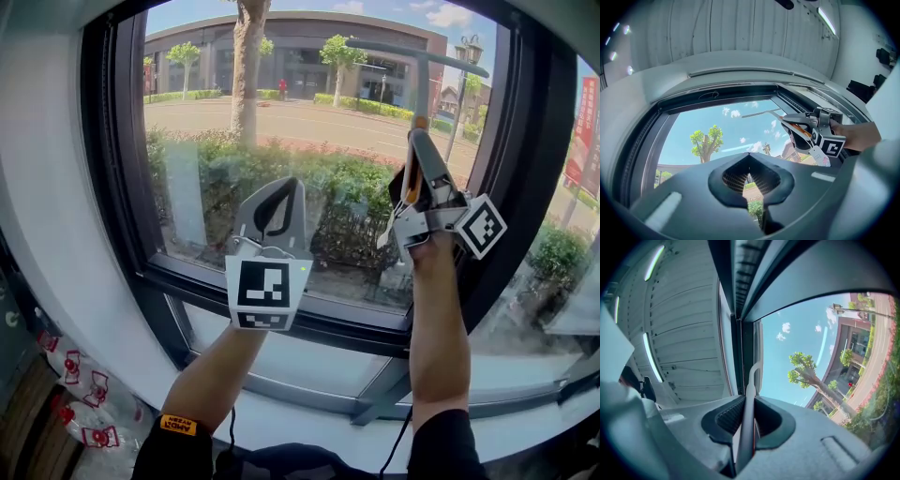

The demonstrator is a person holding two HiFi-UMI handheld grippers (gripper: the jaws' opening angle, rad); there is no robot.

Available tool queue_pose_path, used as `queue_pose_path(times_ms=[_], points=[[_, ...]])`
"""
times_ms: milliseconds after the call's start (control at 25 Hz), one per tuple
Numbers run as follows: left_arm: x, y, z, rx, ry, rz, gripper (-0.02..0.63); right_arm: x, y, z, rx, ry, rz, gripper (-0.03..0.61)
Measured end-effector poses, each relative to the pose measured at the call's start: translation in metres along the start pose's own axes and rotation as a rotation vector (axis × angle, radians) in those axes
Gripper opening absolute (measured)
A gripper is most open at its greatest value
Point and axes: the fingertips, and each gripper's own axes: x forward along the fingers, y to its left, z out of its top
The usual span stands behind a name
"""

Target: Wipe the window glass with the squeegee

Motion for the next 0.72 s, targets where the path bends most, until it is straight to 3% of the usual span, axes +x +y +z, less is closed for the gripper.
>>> queue_pose_path(times_ms=[360, 720], points=[[-0.051, -0.005, -0.094, -0.079, 0.163, 0.004, 0.006, -0.084, -0.010, -0.075, 0.104, -0.040, -0.053, 0.046], [-0.086, -0.007, -0.142, -0.129, 0.265, 0.014, 0.006, -0.153, -0.018, -0.119, 0.118, -0.044, -0.135, 0.046]])
